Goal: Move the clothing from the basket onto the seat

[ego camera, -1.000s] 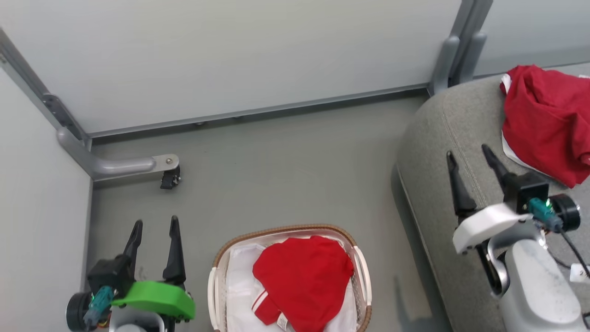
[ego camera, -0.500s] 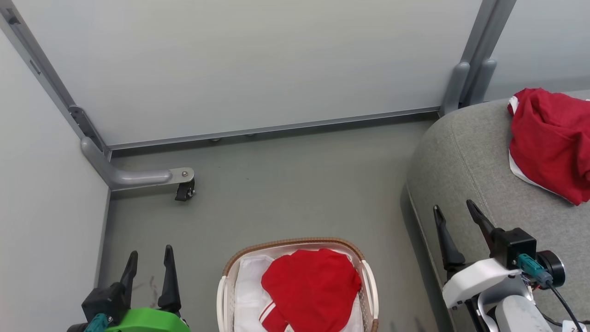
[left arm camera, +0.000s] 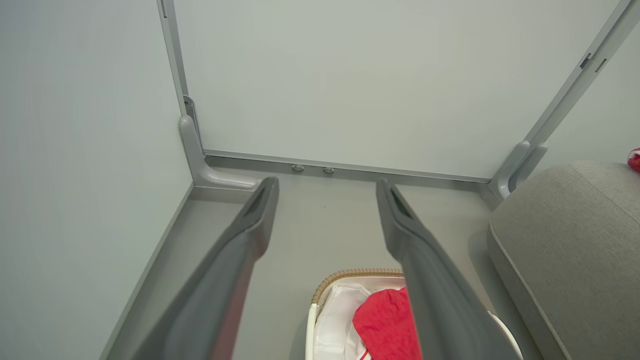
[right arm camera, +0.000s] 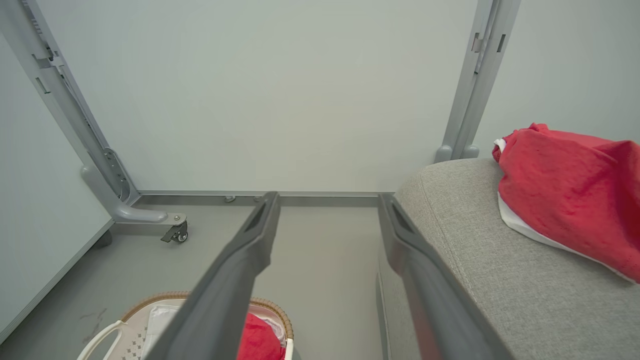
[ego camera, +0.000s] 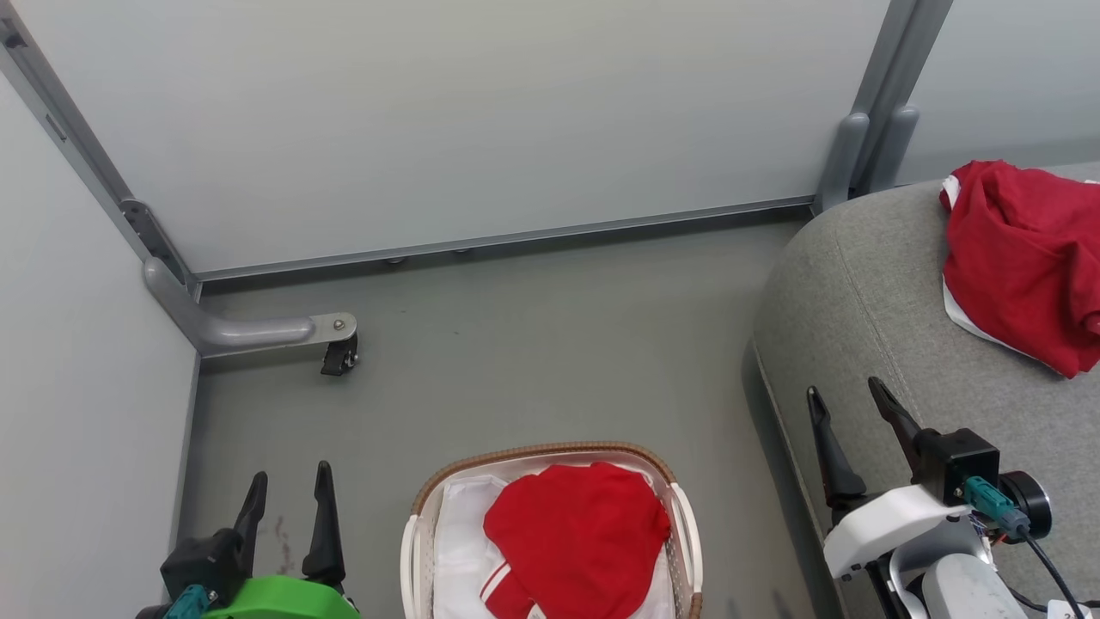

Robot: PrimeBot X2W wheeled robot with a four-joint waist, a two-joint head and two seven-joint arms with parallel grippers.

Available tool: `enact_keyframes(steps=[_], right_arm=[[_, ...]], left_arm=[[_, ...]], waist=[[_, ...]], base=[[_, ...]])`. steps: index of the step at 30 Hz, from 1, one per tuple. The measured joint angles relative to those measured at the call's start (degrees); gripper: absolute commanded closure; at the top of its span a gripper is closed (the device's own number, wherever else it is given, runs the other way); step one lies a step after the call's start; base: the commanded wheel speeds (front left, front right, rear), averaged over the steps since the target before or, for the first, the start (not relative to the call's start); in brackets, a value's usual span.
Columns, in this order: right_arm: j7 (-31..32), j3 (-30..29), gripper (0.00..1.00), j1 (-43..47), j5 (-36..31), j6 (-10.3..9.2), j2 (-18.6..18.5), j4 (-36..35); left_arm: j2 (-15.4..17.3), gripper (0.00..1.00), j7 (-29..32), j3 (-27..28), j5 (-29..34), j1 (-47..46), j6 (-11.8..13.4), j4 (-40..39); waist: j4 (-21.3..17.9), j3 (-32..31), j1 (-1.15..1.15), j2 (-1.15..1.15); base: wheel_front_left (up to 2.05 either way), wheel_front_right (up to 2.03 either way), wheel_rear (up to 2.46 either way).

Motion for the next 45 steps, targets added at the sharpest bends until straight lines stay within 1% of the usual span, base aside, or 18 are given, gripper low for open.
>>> enact_keyframes(steps=[15,20,24,31,36,42,45], right_arm=[[0.0,0.66,0.0,-0.31,0.99,0.0,0.0,-0.02],[0.0,0.45,0.0,-1.42,1.07,0.0,0.0,-0.48],[0.0,0.4,0.0,-2.76,1.09,0.0,0.0,-1.23],[0.0,0.01,0.0,-6.49,0.99,0.0,-0.01,-3.27],[0.0,-0.4,0.0,-9.78,1.2,0.0,0.0,-4.78],[0.0,-1.42,0.0,-13.06,3.0,-0.01,-0.04,-6.69],[0.0,-1.27,0.0,-14.0,3.55,0.0,-0.04,-7.46]], left_arm=[[0.0,0.0,0.0,-0.98,-0.2,-0.64,-0.02,0.36],[-0.01,0.0,0.0,-2.32,-0.2,-2.21,-0.02,1.15],[0.0,0.0,-0.01,-4.44,-0.12,-5.55,-0.02,2.89],[-0.05,0.0,-0.01,-12.06,0.6,-15.06,-0.14,10.16],[-0.11,0.0,-0.01,-20.63,1.81,-22.02,-0.26,17.47],[-0.21,0.0,0.0,-31.72,1.91,-27.83,-0.29,26.07],[-0.2,0.0,-0.01,-35.44,1.86,-30.54,-0.33,29.5]], waist=[[-0.13,0.71,0.0,0.0],[-0.33,2.03,0.0,0.0],[-0.59,3.88,0.0,0.0],[-1.63,9.04,0.0,0.0],[-2.91,14.25,0.0,0.0],[-5.04,20.87,0.0,0.0],[-6.27,24.11,0.0,0.0]], base=[[0.0,0.0,0.0],[0.0,0.0,0.0],[0.0,0.0,0.0],[0.0,0.0,0.0],[0.0,0.0,0.0],[0.0,0.0,0.0],[0.0,0.0,0.0]])
